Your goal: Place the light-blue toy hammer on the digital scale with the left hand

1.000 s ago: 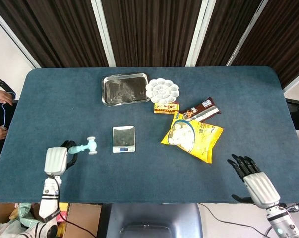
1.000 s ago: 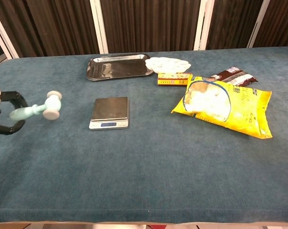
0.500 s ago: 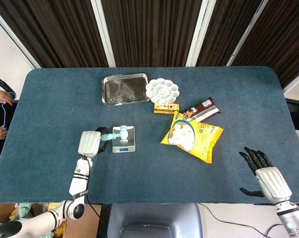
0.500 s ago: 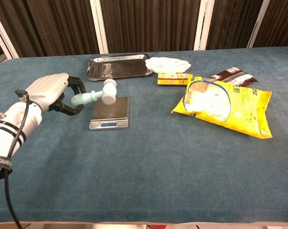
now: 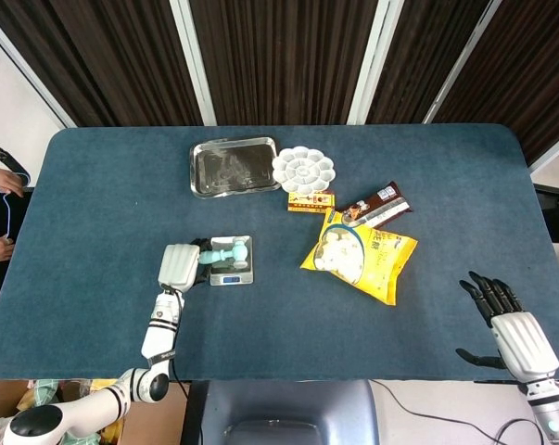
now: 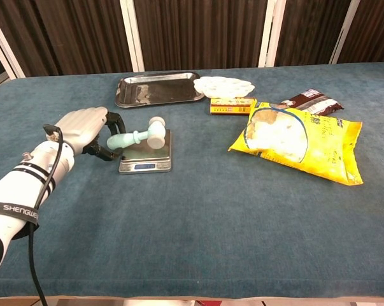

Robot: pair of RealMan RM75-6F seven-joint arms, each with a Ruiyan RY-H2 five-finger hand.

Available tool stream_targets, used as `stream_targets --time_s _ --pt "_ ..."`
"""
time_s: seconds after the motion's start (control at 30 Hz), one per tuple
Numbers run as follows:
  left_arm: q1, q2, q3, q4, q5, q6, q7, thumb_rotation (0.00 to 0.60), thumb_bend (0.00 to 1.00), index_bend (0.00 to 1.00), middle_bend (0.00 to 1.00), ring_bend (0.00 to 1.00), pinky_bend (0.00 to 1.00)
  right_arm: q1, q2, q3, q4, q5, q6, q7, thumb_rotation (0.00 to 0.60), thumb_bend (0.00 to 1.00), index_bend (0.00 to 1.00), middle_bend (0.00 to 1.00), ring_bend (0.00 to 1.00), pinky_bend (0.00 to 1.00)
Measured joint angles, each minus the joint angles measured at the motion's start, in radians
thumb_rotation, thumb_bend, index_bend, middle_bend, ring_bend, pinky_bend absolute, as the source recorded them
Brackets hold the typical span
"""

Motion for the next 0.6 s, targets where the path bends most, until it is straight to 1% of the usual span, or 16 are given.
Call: stream_targets --time_s 0.1,0.17,0.2,0.27,0.6 --pt "-0.002 -0.002 0.000 0.004 -0.020 -0.011 0.017 0.600 0.48 0.35 0.37 0.99 0.99 -0.003 0.002 0.000 -0.006 0.010 -0.003 -0.009 0.600 0.14 0.00 0.00 0.00 0.00" --pt "-0.003 0.002 -0.001 -0.006 -0.036 -0.030 0.020 0.600 0.46 0.26 0.31 0.99 0.98 -0.007 0.002 0.002 -0.011 0.017 -0.002 -0.020 0.600 0.14 0.00 0.00 0.00 0.00" --pt "-0.004 0.005 -0.001 -0.012 -0.043 -0.038 0.023 0.600 0.45 0.22 0.29 0.98 0.98 -0.008 0.002 0.002 -0.013 0.020 -0.002 -0.024 0.600 0.14 0.00 0.00 0.00 0.00" --pt "-0.007 0.009 -0.002 -0.022 -0.048 -0.041 0.030 0.600 0.44 0.16 0.26 0.98 0.98 -0.009 0.003 0.003 -0.016 0.024 -0.008 -0.030 0.600 0.14 0.00 0.00 0.00 0.00" --pt "-0.013 0.001 0.002 -0.028 -0.013 0.037 -0.035 0.600 0.43 0.09 0.22 0.99 1.00 -0.003 0.017 -0.002 -0.034 0.041 -0.047 -0.047 0.600 0.14 0.00 0.00 0.00 0.00"
